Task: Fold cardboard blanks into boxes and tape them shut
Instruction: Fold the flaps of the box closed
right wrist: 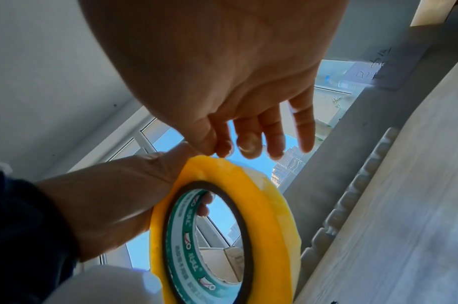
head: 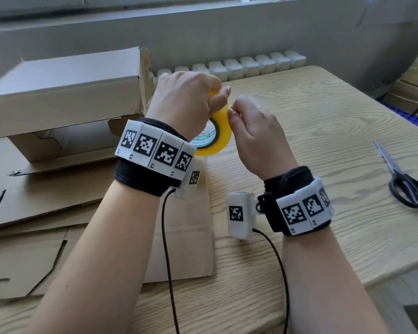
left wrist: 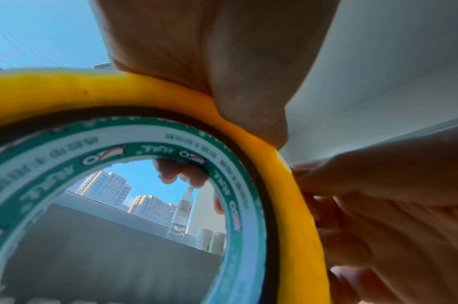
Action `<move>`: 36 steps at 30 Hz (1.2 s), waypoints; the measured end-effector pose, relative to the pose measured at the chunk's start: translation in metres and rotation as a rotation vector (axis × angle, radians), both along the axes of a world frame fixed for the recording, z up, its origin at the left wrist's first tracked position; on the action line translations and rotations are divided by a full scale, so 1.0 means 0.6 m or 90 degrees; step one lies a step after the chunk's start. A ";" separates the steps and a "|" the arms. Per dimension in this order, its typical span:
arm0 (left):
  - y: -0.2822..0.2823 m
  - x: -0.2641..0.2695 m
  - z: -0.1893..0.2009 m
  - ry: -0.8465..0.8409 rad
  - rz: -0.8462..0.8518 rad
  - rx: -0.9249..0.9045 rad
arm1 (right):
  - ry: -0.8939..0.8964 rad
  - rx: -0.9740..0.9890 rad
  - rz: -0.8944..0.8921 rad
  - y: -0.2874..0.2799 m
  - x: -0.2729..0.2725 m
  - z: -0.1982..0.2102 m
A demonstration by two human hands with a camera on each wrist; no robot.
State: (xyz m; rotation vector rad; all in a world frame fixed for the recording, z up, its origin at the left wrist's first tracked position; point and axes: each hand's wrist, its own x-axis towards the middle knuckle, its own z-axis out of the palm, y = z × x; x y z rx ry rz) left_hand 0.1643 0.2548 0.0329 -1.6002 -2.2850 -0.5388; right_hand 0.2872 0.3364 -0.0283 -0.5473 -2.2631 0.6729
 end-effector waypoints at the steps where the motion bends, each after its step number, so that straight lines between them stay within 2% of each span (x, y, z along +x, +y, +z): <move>1: 0.000 0.001 0.001 0.002 0.001 -0.001 | -0.002 0.007 0.000 0.000 0.001 0.002; 18: -0.004 0.004 0.006 0.022 -0.007 0.010 | -0.003 0.065 -0.016 -0.010 0.003 0.007; 24: -0.004 0.007 0.005 0.006 -0.016 0.018 | 0.053 0.030 -0.004 -0.008 0.004 0.010; 36: 0.000 0.007 0.003 0.044 -0.009 0.025 | 0.043 0.014 -0.010 -0.006 0.009 0.010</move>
